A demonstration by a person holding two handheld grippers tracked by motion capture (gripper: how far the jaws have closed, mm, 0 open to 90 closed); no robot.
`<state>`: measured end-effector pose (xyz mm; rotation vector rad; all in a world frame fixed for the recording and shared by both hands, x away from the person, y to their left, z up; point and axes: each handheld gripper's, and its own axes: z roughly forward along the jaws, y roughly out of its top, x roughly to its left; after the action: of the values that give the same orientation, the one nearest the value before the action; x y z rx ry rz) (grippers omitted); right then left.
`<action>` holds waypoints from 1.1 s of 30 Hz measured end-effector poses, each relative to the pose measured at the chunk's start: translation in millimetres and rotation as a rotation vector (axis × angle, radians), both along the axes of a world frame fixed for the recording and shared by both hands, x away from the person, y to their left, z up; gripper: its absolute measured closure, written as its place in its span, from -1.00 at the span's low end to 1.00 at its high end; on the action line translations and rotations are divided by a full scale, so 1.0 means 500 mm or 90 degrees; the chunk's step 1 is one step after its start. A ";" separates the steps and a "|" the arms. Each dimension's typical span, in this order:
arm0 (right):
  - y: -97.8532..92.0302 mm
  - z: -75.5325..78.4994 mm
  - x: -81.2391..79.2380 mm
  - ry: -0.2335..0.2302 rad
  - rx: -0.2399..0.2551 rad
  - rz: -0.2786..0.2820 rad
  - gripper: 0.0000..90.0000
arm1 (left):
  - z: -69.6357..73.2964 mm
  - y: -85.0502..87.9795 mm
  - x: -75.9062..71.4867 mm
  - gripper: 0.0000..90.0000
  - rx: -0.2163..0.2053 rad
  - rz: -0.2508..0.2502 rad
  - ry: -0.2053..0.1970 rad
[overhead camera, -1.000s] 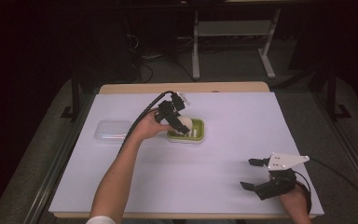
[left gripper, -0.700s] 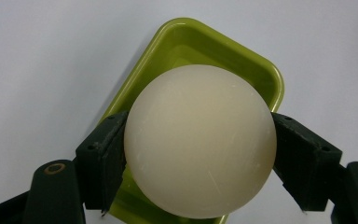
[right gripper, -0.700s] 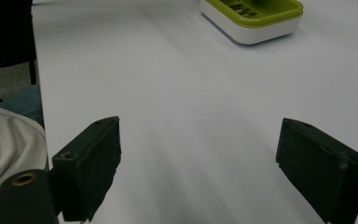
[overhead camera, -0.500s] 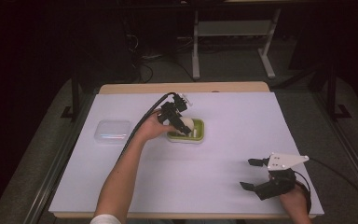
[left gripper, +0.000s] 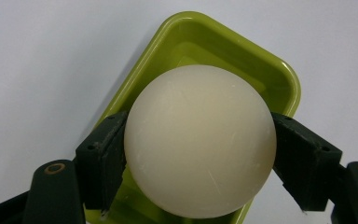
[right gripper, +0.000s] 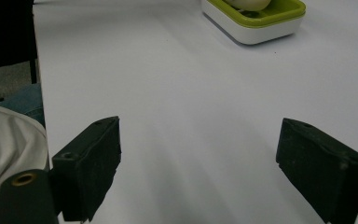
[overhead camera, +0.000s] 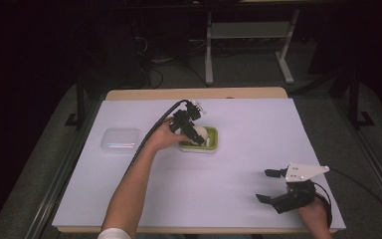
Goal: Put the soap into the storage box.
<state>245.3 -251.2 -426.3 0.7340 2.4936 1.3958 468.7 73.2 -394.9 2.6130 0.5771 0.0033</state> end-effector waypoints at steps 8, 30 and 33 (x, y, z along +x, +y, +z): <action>0.000 0.000 0.000 0.001 0.000 -0.001 -0.71 | -0.010 -0.002 0.002 -0.45 0.013 0.003 0.009; 0.003 0.000 0.000 0.000 -0.001 0.003 -0.71 | -0.017 0.000 0.007 -0.45 0.023 0.012 0.014; 0.004 0.000 0.000 0.000 -0.001 0.004 -0.71 | -0.015 0.001 0.005 -0.46 0.025 0.007 0.011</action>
<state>245.4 -249.3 -426.5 0.7256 2.4994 1.3950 471.2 73.5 -402.2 2.6497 0.6034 -0.0042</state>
